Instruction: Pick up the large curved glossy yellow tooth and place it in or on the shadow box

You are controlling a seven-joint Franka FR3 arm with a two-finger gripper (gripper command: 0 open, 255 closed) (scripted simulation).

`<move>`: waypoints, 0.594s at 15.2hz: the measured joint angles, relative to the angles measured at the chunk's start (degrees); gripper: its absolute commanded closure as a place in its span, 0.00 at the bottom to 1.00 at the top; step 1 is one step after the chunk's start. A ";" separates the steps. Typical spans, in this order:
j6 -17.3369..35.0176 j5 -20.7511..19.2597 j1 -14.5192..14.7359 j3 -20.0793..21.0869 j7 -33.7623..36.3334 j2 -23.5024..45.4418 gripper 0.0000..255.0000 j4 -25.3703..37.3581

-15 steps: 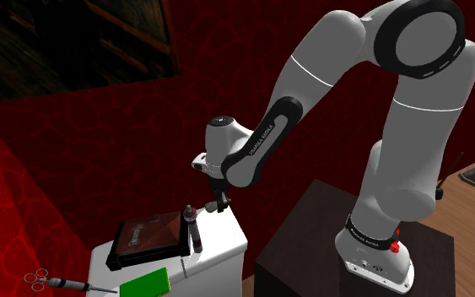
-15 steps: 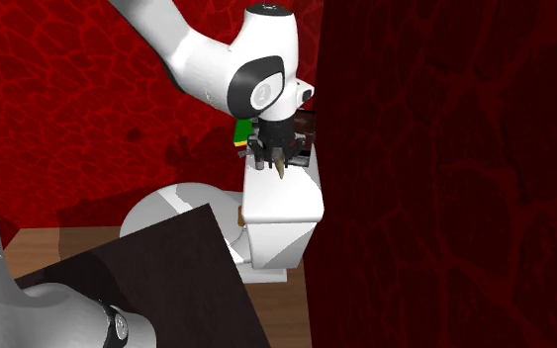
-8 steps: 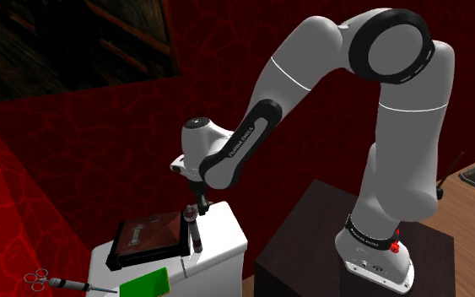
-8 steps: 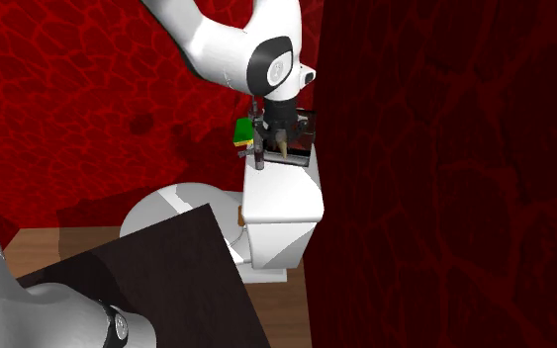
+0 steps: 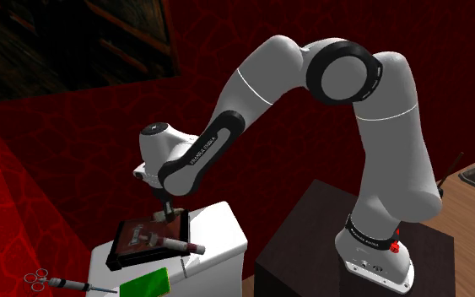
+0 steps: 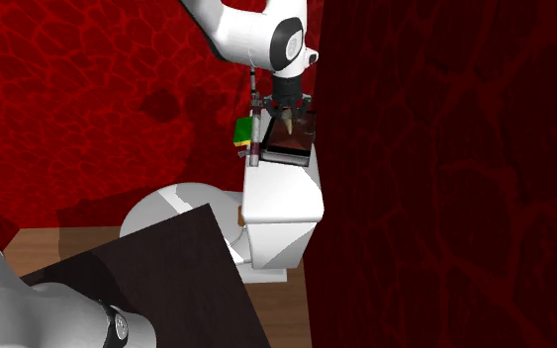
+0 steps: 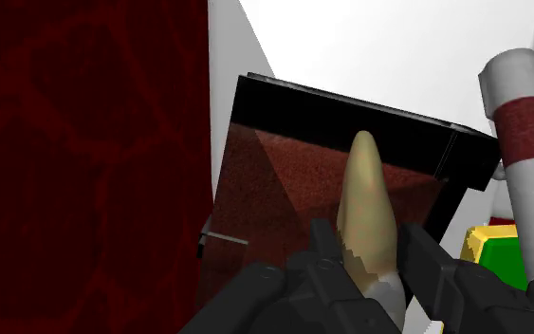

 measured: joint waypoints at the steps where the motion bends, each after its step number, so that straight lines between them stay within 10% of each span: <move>1: -1.48 -0.25 0.53 -0.08 0.40 1.88 1.00 3.35; 9: -6.90 -1.54 3.49 -0.76 2.28 13.45 1.00 20.24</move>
